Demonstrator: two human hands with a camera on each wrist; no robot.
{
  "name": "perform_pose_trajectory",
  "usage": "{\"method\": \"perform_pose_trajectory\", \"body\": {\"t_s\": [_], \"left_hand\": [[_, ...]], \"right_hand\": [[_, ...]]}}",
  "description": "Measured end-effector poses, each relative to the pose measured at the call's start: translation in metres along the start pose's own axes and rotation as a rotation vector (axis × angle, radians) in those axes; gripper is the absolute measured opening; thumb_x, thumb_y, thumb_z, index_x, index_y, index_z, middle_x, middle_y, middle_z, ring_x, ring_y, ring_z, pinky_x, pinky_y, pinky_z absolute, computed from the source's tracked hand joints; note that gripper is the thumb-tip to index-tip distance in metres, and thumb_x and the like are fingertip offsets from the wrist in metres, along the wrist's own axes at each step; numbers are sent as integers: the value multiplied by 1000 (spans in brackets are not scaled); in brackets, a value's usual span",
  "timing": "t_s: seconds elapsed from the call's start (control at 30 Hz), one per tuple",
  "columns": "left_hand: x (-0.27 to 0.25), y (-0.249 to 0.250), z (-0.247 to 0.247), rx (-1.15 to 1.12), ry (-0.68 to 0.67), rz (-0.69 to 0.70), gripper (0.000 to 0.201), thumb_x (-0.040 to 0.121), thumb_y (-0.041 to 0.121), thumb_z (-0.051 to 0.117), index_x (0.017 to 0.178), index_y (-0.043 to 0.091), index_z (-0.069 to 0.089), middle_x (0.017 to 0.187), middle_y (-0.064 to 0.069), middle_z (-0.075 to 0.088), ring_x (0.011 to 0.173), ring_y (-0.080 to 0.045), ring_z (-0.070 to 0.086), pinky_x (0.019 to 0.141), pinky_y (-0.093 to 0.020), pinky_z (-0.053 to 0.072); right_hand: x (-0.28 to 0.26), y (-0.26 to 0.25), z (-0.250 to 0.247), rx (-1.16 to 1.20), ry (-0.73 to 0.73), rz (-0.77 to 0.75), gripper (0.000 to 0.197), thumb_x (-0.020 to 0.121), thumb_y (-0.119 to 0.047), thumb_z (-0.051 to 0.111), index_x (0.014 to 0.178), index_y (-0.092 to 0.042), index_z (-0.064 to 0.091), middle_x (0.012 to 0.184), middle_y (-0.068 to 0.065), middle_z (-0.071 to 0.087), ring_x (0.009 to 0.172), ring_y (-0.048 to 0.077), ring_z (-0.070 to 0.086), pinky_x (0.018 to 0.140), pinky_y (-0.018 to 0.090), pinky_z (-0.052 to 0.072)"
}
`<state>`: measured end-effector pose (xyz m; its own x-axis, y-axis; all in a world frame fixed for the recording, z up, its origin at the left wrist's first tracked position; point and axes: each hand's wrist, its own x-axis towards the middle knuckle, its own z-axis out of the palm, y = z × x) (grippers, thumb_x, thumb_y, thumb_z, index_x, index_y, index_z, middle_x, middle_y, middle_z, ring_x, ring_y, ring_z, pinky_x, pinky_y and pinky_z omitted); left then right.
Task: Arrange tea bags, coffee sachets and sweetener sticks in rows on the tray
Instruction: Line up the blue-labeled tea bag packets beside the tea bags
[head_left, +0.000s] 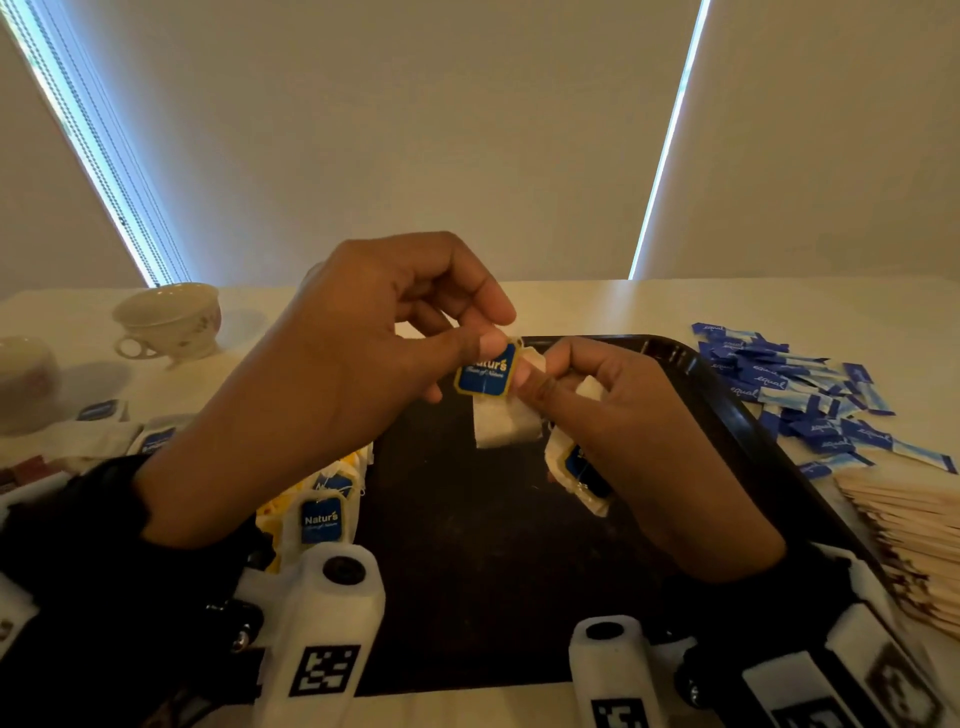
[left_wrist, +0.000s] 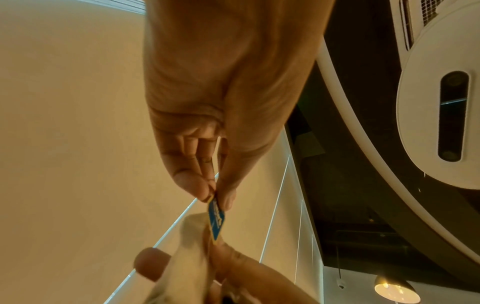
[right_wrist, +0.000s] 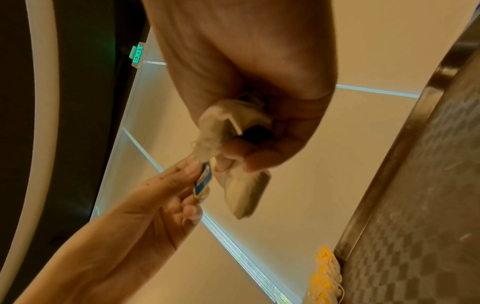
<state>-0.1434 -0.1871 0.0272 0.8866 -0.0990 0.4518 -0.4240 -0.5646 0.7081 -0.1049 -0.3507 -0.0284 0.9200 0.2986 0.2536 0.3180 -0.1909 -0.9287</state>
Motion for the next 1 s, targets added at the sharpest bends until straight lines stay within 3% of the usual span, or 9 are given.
{"method": "perform_pose_trajectory", "body": {"t_s": [0.13,0.23,0.37,0.5,0.6,0.8,0.87,1.0], "left_hand": [[0,0,1,47,4,-30,14,75,19,72,77,31,65,81,11,65,66,-4,63,47,-17,50],[0,1,-1,-1,-31,-70,13,73,17,72,77,26,65,76,7,67,63,-5,65,49,-17,51],[-1,-1,2,-70,-65,-126,16,72,9,75,77,20,64,71,0,68,58,-9,67,52,-18,54],[0,-2,4,-78,-40,-145,20,70,9,76,81,19,63,70,0,69,59,-10,68,54,-18,55],[0,0,3,-84,-28,-149,23,70,10,76,86,19,62,70,0,69,60,-11,69,55,-19,55],[1,-4,4,-148,-15,-172,20,73,7,73,90,12,64,71,-7,70,63,-17,71,60,-26,59],[1,-4,4,-143,-43,-169,18,76,5,71,91,12,65,71,-6,70,65,-17,71,61,-26,59],[1,-8,5,-83,-53,-146,15,79,7,69,92,15,69,70,-7,68,64,-12,70,61,-22,58]], "right_hand": [[-1,-4,-3,94,-9,56,33,72,-45,60,68,-12,57,48,-6,52,41,2,50,58,31,50],[-1,-6,-6,148,-12,65,41,69,-47,60,70,-6,55,48,2,51,38,11,48,57,39,49],[-3,-7,-5,137,-35,53,41,66,-49,58,70,-8,55,50,-4,54,41,3,49,55,29,48],[-3,-7,-5,86,-49,13,43,64,-50,56,71,-8,57,55,-2,57,45,1,53,49,14,47],[-2,-8,-6,78,-57,-8,40,67,-47,55,71,-8,57,53,-3,57,42,1,52,44,10,42],[-3,-7,-5,84,-78,-64,17,69,-38,61,65,-22,58,58,-7,64,57,1,61,56,9,47],[-3,-6,-4,65,-88,-75,14,68,-37,63,67,-22,61,70,-2,69,65,4,63,62,11,49],[-1,-2,-4,7,-85,-91,7,77,-25,69,73,-20,65,74,-1,69,68,3,62,65,12,49]]}}
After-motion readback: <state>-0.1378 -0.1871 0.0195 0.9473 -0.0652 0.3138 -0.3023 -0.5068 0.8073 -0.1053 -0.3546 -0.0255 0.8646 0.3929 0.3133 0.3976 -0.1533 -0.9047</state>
